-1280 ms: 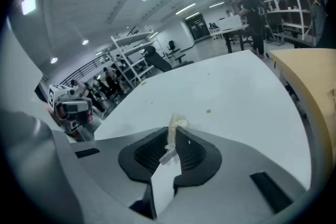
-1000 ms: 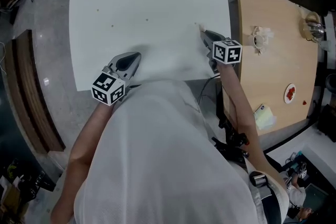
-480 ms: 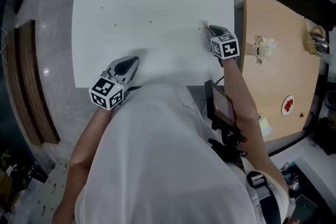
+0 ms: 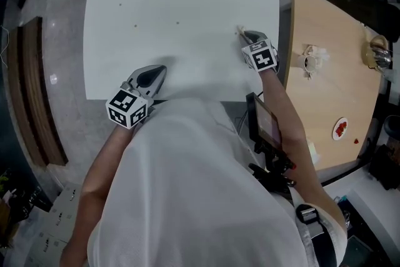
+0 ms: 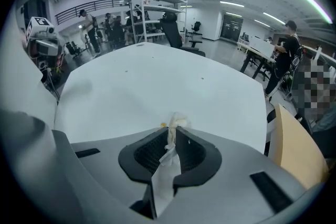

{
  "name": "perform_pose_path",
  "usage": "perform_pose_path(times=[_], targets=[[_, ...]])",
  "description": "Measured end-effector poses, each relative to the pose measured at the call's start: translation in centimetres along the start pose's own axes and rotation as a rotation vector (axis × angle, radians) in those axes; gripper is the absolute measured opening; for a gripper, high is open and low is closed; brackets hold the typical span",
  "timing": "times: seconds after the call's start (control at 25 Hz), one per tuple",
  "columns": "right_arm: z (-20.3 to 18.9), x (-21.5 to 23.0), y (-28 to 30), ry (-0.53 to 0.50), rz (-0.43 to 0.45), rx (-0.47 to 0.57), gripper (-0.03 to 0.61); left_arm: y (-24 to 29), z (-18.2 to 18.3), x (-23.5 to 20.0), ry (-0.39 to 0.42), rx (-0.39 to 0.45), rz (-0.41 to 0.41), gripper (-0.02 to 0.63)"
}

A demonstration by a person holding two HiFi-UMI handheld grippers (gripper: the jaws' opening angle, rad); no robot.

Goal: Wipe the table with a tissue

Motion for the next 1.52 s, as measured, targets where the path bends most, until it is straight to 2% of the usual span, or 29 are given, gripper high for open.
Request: perform_pose_path(times=[0.36,0.64,0.8,0.92,1.0,1.2,1.28,1.4,1.52], targets=[[0.5,-3.8,-0.5,-0.149,0.048,-0.02,0.049,0.6,0.0,1.0,0.01,-0.007,0.001,0.006],[0.6,-8.0,-1.0,-0.238,0.138,-0.029,0.049,1.0,-0.2,1.8,0.017,-0.004,0.006,0.006],[0.2,-10.0,-1.4,-0.246,0.218,-0.011,0.049,1.1,0.1,2.2,0.025,0.0,0.012,0.006],[-0.4,-10.8,-1.6,-0.167,0.348,0.005,0.049,1.0,0.3,2.3,0.027,0.005,0.02,0.006],[-0.6,-10.4,-1.9,-0.084,0.387,0.045,0.049,0.9,0.4,2.4,0.028,0.01,0.026,0.006],[0.4,-6.4,-2.9,0.337,0.368,0.222,0.049,0.7,0.8,2.1,0.033,0.015,0.034,0.006],[0.6,-4.7,-3.0,0.465,0.349,0.27,0.049,0.7,0.8,2.1,0.034,0.016,0.03,0.006],[0.7,-3.6,-3.1,0.588,0.328,0.311,0.051,0.7,0.7,1.7,0.031,0.018,0.019,0.006],[1.2,-3.8,-2.9,0.655,0.325,0.332,0.051,0.7,0.9,0.9,0.028,0.028,0.004,0.006]])
Point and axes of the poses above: the fingertips, and each gripper's own axes: y forward along the fingers, x to its right, z out of its top, the point moved 5 cm from there along -y, backward along the fingers, and after that the axes turned 4 degrees about -z, right-handed, at the moved point
